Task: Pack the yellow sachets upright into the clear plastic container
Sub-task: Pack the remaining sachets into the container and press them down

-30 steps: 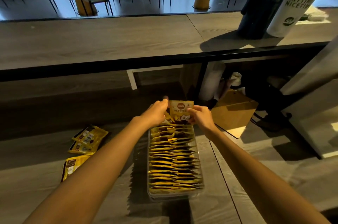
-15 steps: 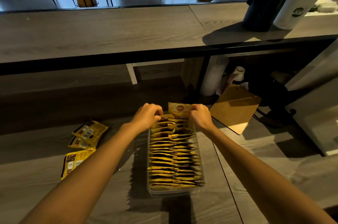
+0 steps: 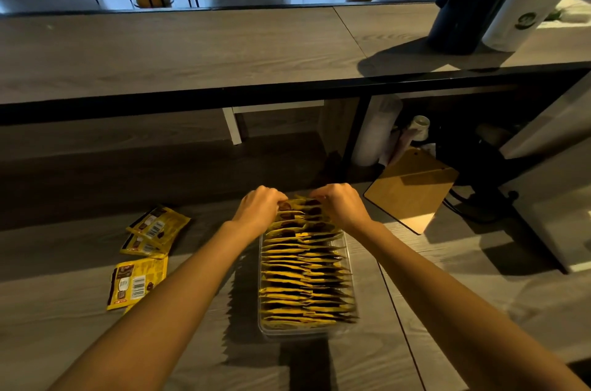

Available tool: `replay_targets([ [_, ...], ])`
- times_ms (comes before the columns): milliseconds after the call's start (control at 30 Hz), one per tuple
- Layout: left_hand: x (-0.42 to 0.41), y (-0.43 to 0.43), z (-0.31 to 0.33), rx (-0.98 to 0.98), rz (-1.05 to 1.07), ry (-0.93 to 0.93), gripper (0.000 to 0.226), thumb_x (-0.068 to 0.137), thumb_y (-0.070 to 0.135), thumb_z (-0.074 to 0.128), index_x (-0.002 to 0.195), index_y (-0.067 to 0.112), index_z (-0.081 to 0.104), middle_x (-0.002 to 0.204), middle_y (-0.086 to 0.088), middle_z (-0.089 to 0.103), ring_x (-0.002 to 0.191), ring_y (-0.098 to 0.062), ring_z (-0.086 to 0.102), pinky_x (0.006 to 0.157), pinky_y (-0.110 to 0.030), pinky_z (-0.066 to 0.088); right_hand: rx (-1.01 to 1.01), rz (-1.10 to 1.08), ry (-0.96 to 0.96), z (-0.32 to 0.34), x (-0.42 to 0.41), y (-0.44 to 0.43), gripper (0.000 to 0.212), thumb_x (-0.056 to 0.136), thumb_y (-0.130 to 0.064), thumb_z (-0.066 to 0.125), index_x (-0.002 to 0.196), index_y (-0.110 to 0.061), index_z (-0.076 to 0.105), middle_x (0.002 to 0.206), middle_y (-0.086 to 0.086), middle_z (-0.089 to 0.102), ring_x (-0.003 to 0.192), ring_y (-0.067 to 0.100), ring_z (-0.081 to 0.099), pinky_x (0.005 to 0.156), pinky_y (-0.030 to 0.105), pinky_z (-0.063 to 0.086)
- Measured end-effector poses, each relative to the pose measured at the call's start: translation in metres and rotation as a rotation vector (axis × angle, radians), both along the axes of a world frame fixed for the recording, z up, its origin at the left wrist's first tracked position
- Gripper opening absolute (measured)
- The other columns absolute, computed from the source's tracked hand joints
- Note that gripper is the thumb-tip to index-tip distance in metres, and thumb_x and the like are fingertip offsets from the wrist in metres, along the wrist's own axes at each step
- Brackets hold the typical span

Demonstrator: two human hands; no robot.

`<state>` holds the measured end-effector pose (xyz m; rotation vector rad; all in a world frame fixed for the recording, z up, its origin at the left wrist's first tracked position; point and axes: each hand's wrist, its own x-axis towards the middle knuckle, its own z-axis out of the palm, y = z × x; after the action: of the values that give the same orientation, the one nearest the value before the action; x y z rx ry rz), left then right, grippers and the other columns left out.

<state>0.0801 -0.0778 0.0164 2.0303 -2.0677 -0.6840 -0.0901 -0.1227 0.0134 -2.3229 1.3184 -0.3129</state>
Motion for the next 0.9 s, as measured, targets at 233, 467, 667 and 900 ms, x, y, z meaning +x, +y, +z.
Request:
replay_targets([
  [233, 0.006, 0.01, 0.01, -0.045, 0.173, 0.105, 0.038, 0.096, 0.007, 0.039, 0.132, 0.015, 0.051, 0.126, -0.012, 0.056, 0.114, -0.026, 0.055, 0.093, -0.038, 0.049, -0.021, -0.037, 0.034, 0.01, 0.007, 0.007, 0.039, 0.09, -0.009, 0.052, 0.129, -0.014, 0.053, 0.122, 0.011, 0.06, 0.114, 0.027, 0.055, 0.096, 0.038, 0.046],
  [467, 0.063, 0.063, 0.021, -0.182, 0.608, 0.037, 0.035, 0.098, 0.011, 0.034, 0.125, 0.012, 0.057, 0.13, -0.014, 0.056, 0.12, -0.03, 0.051, 0.104, -0.041, 0.038, -0.048, 0.075, -0.121, 0.027, 0.078, 0.065, 0.042, 0.089, -0.009, 0.055, 0.13, -0.015, 0.051, 0.128, 0.005, 0.054, 0.119, 0.02, 0.051, 0.099, 0.031, 0.043],
  [667, 0.117, 0.162, -0.032, 0.068, 0.874, -0.023, 0.042, 0.095, 0.012, 0.038, 0.137, 0.013, 0.044, 0.136, -0.023, 0.044, 0.125, -0.039, 0.042, 0.101, -0.043, 0.037, 0.106, 0.369, -0.023, -0.013, 0.14, 0.132, 0.042, 0.088, -0.008, 0.051, 0.13, -0.009, 0.049, 0.132, 0.013, 0.048, 0.12, 0.032, 0.049, 0.099, 0.037, 0.041],
  [900, 0.126, 0.229, -0.088, 0.254, 0.837, -0.106, 0.059, 0.096, 0.016, 0.039, 0.149, 0.021, 0.015, 0.15, -0.012, 0.025, 0.138, -0.03, 0.025, 0.112, -0.037, 0.023, 0.077, 0.868, 0.458, -0.055, 0.163, 0.177, 0.064, 0.088, -0.007, 0.053, 0.145, -0.011, 0.025, 0.156, 0.008, 0.017, 0.138, 0.032, 0.03, 0.109, 0.045, 0.033],
])
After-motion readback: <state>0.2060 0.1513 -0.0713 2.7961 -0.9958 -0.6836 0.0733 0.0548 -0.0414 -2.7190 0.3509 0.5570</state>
